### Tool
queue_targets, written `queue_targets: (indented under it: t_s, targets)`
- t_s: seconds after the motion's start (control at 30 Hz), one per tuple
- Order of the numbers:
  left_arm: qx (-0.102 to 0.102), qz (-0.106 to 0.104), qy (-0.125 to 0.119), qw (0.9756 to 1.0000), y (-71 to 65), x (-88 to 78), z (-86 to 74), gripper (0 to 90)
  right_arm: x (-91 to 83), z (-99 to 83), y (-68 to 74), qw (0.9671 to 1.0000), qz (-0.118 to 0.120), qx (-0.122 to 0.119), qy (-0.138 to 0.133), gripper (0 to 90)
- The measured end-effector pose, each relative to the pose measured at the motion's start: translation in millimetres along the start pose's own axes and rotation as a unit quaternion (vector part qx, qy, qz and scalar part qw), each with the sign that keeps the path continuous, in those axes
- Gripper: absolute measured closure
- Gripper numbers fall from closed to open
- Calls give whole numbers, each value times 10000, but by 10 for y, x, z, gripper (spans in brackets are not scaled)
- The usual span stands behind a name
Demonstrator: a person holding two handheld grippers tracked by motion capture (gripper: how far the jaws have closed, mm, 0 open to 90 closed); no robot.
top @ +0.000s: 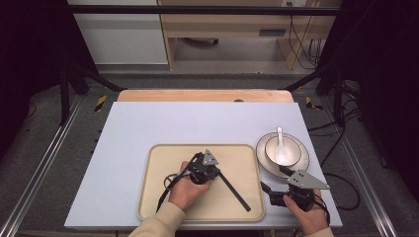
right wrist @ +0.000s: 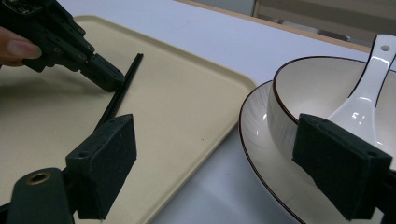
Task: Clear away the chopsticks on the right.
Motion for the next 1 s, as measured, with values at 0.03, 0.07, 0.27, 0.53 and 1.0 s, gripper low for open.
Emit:
queue_targets:
  t_s: [0.03, 0.07, 0.27, 0.53, 1.0]
  targets:
    - [0, 0, 0, 10000, 0, 0, 0, 900, 0, 0, 0, 10000, 0, 0, 0, 135]
    - [-32, 1, -48, 10000, 1, 10, 13, 900, -3, 2, 0, 10000, 2, 4, -14, 136]
    - [64, 23, 55, 10000, 4, 32, 66, 900, -3, 7, -14, 10000, -14, -20, -31, 140]
    - [221, -28, 41, 9997, -44, 102, 184, 900, 3, -4, -22, 10000, -25, 13, 11, 146]
    - [407, -78, 37, 9991, -122, 186, 327, 900, 3, -10, -17, 10000, 1, 8, 27, 146]
Point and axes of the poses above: each handheld gripper's, and its own axes: x roughly forward along the jaws, z roughly out of its top, y roughly to its left, the point moved 7 cm from there along x, roughly forward along the jaws, and after that the axes turned 14 degrees about y, right-handed, at the moved point
